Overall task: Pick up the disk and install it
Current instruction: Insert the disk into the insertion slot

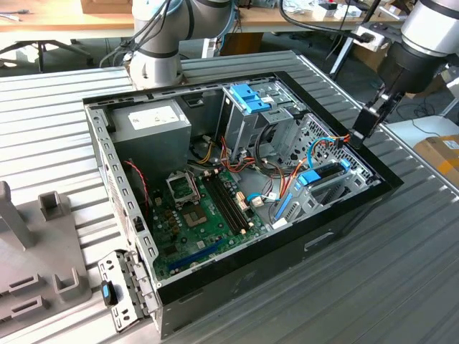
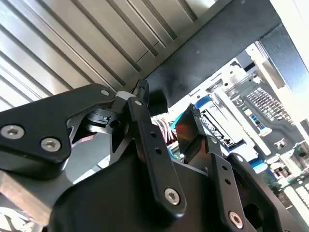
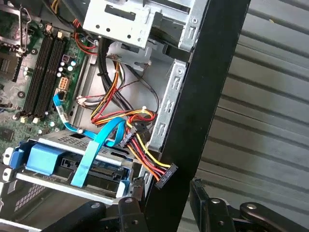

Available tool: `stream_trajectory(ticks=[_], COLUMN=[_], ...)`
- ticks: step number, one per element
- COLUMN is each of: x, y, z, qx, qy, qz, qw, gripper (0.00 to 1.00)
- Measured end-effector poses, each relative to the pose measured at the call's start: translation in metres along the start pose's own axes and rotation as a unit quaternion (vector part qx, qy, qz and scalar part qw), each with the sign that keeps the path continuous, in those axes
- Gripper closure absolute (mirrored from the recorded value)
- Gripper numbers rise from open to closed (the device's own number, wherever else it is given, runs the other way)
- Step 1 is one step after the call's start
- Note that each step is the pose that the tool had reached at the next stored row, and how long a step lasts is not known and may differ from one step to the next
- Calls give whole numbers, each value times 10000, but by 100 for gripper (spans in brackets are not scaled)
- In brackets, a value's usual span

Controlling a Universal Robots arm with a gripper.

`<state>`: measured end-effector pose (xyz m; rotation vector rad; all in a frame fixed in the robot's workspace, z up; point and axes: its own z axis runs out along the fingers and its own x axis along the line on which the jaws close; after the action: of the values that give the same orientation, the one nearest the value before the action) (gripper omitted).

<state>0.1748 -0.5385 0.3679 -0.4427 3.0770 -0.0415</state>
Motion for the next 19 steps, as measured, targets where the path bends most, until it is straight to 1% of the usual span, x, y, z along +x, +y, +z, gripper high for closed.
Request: stream_trajectory(ticks=[2,4,6,9,11,13,14,15,18,19], x=[0,0,0,0,0,0,0,0,0,0], y=[0,0,0,0,0,0,0,0,0,0], z=[0,1,1,1,2,2,2,2,2,2], qx=[15,24,35,46,55,63,69,71,82,86], qy=[9,15,23,31,37,44,48,51,59,63], qz=[215,359,545,753,924,1090,1216,1272,1494,1608], qw=[9998,9994,9985,9971,9957,9940,9925,9918,9887,9869], gripper=[50,50,50,50,50,50,50,50,50,50])
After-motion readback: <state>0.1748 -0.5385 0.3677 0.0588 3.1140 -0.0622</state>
